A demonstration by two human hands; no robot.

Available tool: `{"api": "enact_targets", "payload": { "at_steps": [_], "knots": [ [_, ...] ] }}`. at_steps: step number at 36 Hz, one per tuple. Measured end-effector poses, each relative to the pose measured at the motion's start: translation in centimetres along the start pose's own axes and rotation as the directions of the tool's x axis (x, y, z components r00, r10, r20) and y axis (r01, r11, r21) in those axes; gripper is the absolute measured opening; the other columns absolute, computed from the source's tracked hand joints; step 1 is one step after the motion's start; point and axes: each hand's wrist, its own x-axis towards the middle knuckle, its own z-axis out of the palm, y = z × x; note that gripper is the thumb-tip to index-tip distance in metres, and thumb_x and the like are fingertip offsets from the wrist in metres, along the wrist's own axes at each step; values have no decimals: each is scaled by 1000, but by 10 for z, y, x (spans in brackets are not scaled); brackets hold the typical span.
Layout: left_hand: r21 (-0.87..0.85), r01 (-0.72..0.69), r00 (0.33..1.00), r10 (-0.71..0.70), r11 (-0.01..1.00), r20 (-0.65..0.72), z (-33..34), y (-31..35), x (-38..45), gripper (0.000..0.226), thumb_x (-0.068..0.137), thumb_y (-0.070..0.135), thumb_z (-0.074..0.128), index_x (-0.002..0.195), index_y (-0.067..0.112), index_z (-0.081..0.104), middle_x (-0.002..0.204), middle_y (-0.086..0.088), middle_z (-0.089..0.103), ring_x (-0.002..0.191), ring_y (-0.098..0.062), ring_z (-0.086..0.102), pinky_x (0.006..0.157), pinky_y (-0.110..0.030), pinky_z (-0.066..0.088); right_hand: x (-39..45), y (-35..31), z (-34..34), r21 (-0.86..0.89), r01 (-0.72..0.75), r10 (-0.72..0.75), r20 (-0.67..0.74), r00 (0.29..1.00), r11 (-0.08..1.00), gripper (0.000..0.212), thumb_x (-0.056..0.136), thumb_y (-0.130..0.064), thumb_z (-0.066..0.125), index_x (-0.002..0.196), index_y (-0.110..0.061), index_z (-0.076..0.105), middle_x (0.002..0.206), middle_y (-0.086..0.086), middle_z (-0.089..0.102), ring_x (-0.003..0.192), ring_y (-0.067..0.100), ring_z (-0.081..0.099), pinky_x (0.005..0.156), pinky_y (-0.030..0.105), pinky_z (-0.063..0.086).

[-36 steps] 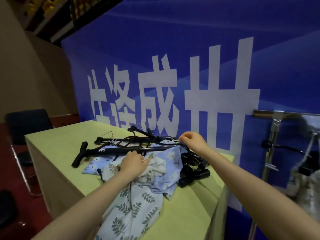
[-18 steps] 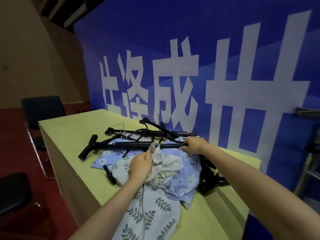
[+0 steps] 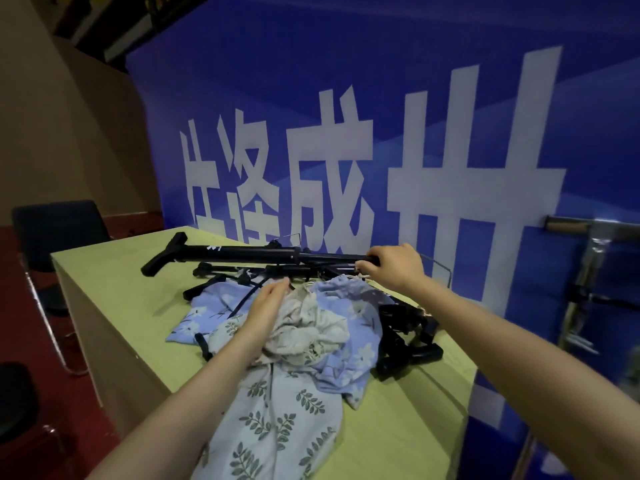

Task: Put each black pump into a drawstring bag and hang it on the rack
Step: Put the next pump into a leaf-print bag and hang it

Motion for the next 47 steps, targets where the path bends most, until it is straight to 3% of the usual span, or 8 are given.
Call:
{"api": "enact_targets", "payload": {
  "at_steps": [5,10,17,21,26,31,37,47],
  "knots": [
    [-397,-43,999,34,917,-30,-3,58,-4,57,98,46,45,144,13,38,127,-15,55,113,-30,57,92,-34,48,-21,8,-25,89,-48,54,-60,997,995,37,95,-56,46,91,-24,65,72,-7,60,75,21,61,73,30,34],
    [-686,24,1000,-21,728,12,-4,94,-7,37,94,50,52,97,13,58,89,-8,58,74,-18,54,62,-25,55,-40,17,-47,153,-42,58,-105,993,987,36,95,-52,49,97,-22,67,71,-6,61,77,24,60,74,30,32],
    [-694,-60,997,71,717,-14,11,110,-9,21,95,33,59,94,12,58,94,-6,63,91,-18,63,60,-23,55,-63,39,-64,330,-18,57,-109,992,944,34,101,-34,44,87,-14,67,77,0,60,83,22,54,74,34,37],
    [-712,-89,996,81,696,-46,22,117,-13,16,96,28,58,91,13,58,89,-5,63,86,-16,63,60,-23,56,-71,68,-69,60,-151,161,-207,965,987,33,98,-38,45,117,-19,65,111,4,62,110,24,51,92,41,42],
    [-732,-79,997,53,677,-58,26,116,-15,15,94,25,60,90,12,57,83,-5,61,79,-16,61,58,-24,55,-82,89,-81,74,-464,466,-19,884,883,42,98,-50,39,110,-12,54,88,7,63,76,24,60,64,32,43],
    [-715,-53,998,22,697,-53,30,112,-17,13,91,22,61,87,12,54,75,-2,54,71,-14,56,53,-22,51,-97,97,-76,648,-614,429,446,785,450,46,102,-43,42,111,-1,59,81,10,71,51,15,56,41,21,41],
    [-731,41,999,-26,681,32,43,111,-25,16,86,24,59,81,13,48,74,-1,47,67,-14,47,44,-19,45,-106,91,-55,839,-515,377,540,753,-174,35,104,-41,37,115,-12,51,58,0,48,39,7,41,34,17,30],
    [-654,5,1000,15,757,25,33,112,-32,15,87,28,56,77,17,53,66,5,57,50,-6,56,40,-17,38,-125,86,-47,701,-611,526,385,758,367,42,103,-42,34,85,-10,55,60,4,48,49,14,44,44,23,32]
  ]
}}
